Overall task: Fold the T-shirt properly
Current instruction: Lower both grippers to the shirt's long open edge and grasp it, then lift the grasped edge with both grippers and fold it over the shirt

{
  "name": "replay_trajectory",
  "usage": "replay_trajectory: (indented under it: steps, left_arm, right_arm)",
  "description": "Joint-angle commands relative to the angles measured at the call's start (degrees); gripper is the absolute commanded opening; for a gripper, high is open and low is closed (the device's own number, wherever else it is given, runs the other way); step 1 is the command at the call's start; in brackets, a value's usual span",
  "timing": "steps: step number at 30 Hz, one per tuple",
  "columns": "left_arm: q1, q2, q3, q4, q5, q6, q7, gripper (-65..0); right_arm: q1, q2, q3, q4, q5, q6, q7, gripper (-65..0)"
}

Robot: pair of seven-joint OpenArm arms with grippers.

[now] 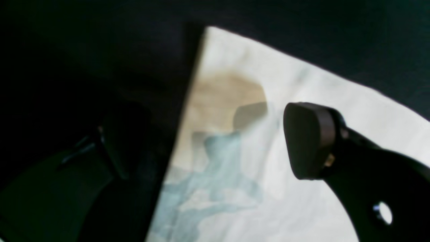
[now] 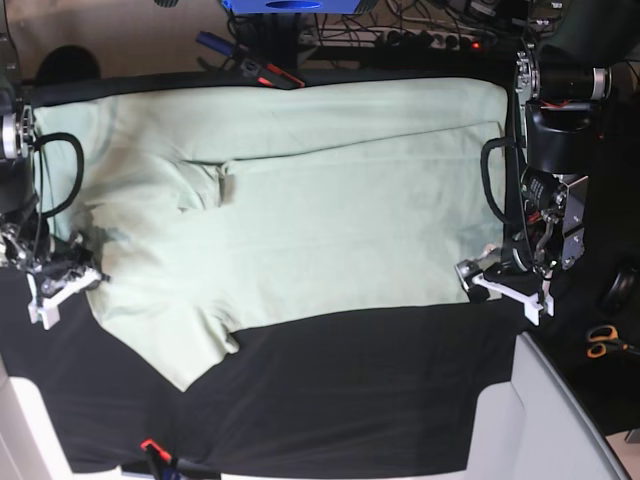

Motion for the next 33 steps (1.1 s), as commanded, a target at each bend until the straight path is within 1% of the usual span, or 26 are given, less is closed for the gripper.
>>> replay_trajectory:
  steps: [1,8,9,11,13,14,15,16,22,23,24,26,27,28,29,33]
  left_arm:
    - [-0.3,0.3,0.2,0.1,-2.7,-1.0,2.7,0.0]
    - [0.4,2.4,0.2,0.1,-2.7,-1.1,2.8,0.0]
    - [0.5,2.5,0.1,0.2,-2.7,-1.1,2.8,-3.9]
    - [0.5,2.6,0.2,0.2,-2.7,-1.1,2.8,-14.3]
    - [0.5,2.7,0.2,0.2,-2.7,-1.1,2.8,-26.0]
    - [0.5,2.7,0.2,0.1,-2.7,-1.1,2.8,-30.6]
    - [0.5,2.7,0.0,0.1,-2.7,-1.1,2.8,-33.6]
    - [0.5,2.7,-0.2,0.1,-2.7,-1.1,2.8,-35.4]
    - [0.5,2.6,-0.3,0.1,-2.7,-1.1,2.8,-36.8]
    - [0.5,2.6,-0.3,0.1,-2.7,-1.1,2.8,-38.5]
    - [0.5,2.6,-0.3,0.1,-2.7,-1.1,2.8,-41.5]
    - [0.5,2.6,-0.3,0.1,-2.7,-1.1,2.7,-49.7]
    - [0.5,2.6,-0.3,0.1,-2.7,-1.1,2.5,-54.8]
    - [0.5,2.5,-0.4,0.2,-2.7,-1.0,2.5,-61.3]
    - [0.5,2.4,-0.3,0.2,-2.4,-1.0,2.7,-65.0]
    - [0.5,2.4,-0.4,0.3,-2.7,-1.0,2.5,-65.0]
  right_arm:
    - [1.3,0.9,0.1,0.6,-0.2,0.3,0.0,-64.7]
    - [1.3,0.9,0.1,0.6,-0.2,0.3,0.0,-64.7]
    - [1.3,0.9,0.1,0.6,-0.2,0.3,0.0,-64.7]
    - [1.3,0.9,0.1,0.6,-0.2,0.3,0.0,-64.7]
    - [1.3,0.9,0.1,0.6,-0.2,0.3,0.0,-64.7]
    - [1.3,0.9,0.1,0.6,-0.2,0.3,0.0,-64.7]
    - [1.3,0.9,0.1,0.6,-0.2,0.3,0.0,-64.7]
    - [1.3,0.9,0.1,0.6,-0.2,0.3,0.0,-64.7]
    - [1.3,0.9,0.1,0.6,-0.2,0.3,0.0,-64.7]
    - [1.3,0.9,0.1,0.6,-0.2,0.3,0.0,-64.7]
    - [1.3,0.9,0.1,0.6,-0.2,0.3,0.1,-64.7]
    - [1.3,0.9,0.1,0.6,-0.2,0.3,0.1,-64.7]
    - [1.3,0.9,0.1,0.6,-0.2,0.3,0.1,-64.7]
    - [1.3,0.9,0.1,0.6,-0.2,0.3,0.1,-64.7]
    - [1.3,0.9,0.1,0.6,-0.2,0.3,0.2,-64.7]
    - [1.3,0.9,0.2,1.1,0.0,0.3,0.3,-64.7]
